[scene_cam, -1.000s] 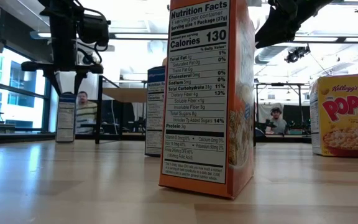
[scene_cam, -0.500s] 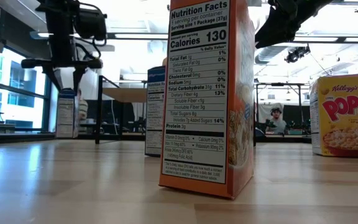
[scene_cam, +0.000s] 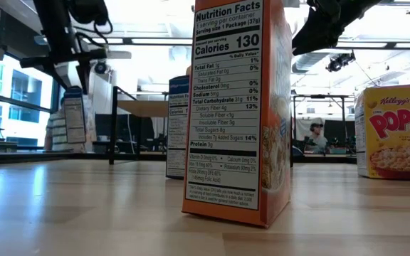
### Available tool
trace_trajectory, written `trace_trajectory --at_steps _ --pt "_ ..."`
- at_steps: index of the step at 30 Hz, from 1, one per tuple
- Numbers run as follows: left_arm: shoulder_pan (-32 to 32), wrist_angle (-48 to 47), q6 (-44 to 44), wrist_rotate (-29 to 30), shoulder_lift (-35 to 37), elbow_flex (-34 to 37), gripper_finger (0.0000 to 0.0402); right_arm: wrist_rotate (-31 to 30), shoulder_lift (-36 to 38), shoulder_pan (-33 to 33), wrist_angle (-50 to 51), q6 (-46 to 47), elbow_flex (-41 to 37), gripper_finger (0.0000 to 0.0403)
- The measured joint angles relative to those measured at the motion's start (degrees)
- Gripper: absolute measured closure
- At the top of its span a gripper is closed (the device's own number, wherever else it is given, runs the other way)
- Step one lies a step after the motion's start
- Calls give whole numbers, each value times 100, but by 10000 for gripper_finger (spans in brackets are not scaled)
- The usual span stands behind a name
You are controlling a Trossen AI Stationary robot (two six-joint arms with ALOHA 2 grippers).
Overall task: Stack cereal on shelf
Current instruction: Put the top blue cereal box on the shelf
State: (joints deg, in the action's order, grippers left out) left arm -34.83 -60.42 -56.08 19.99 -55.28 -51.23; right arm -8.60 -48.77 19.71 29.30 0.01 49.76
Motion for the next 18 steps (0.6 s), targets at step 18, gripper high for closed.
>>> trace_trajectory --at_steps 18 --pt "-2 7 770 121 1189 -4 262 0 0 0 0 0 -2 146"
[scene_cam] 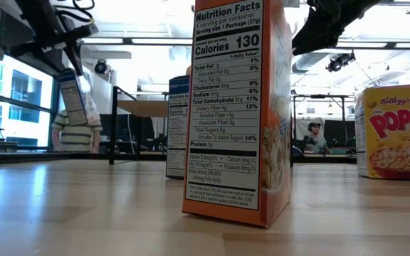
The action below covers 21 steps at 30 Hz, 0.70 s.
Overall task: Stack cereal on shelf
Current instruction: Put the top blue cereal box on the shelf
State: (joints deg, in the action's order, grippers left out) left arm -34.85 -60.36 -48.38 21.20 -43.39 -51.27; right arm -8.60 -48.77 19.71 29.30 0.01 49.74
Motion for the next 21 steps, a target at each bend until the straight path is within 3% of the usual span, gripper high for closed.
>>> trace_trajectory --at_steps 14,21 --pt "0 113 126 3 376 -2 284 0 0 -1 0 1 1 146" --pt "0 717 690 67 588 -7 292 0 0 1 0 0 0 146"
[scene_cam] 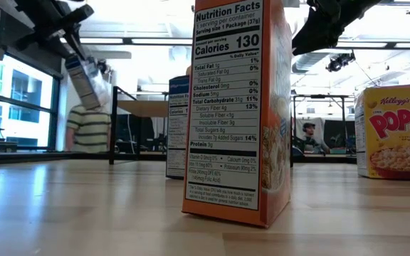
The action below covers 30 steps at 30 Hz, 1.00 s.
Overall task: Stack cereal on shelf
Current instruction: Put the top blue cereal box on the shelf
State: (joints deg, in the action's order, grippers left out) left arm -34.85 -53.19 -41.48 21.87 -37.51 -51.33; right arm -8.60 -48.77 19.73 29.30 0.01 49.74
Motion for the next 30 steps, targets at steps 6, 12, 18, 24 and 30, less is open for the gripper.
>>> trace_trajectory --at_steps 6,12,18,24,30 --pt "2 454 426 -4 86 -5 293 0 -2 -2 0 0 -1 146" --pt "2 527 937 -22 104 -299 293 0 -2 0 0 0 1 146" --pt "2 999 1800 -27 76 -514 293 0 0 -2 0 0 1 146" --pt "2 1885 3023 -200 -97 -573 293 0 0 -2 0 0 0 146" --pt "2 2523 3949 -347 -426 -571 293 0 -2 -2 0 0 1 146"
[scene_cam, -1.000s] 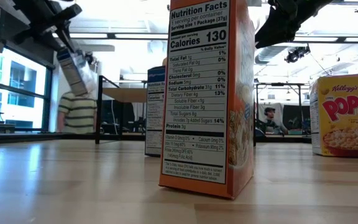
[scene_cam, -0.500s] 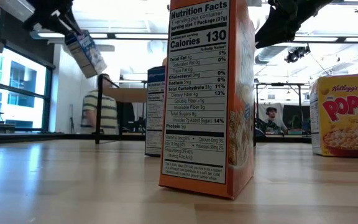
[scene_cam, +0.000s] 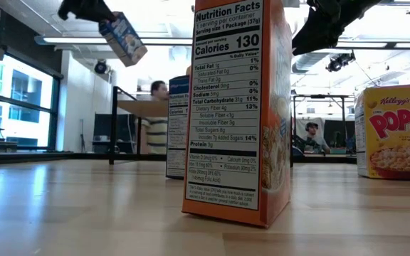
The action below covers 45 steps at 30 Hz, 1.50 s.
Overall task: Stack cereal on shelf
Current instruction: Put the top blue cereal box on the shelf
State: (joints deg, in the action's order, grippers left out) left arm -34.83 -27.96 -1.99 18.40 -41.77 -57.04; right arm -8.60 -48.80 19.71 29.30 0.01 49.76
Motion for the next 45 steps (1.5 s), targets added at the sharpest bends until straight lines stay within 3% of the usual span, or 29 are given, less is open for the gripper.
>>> trace_trajectory --at_steps 9,23,30,38,45 --pt "0 101 599 -148 -748 -307 293 0 2 2 0 0 -1 146" --pt "-13 -1564 1656 -370 -2511 -2338 293 0 1 0 0 0 0 146" --pt "-293 -2560 2168 -931 -3284 -3304 293 0 2 0 0 0 -1 146" --pt "-733 -3253 3170 -2270 -4042 -4112 293 0 2 -1 0 2 -1 146" --pt "-1005 -3887 3629 -2392 -4637 -4587 293 0 2 -1 0 0 0 146"
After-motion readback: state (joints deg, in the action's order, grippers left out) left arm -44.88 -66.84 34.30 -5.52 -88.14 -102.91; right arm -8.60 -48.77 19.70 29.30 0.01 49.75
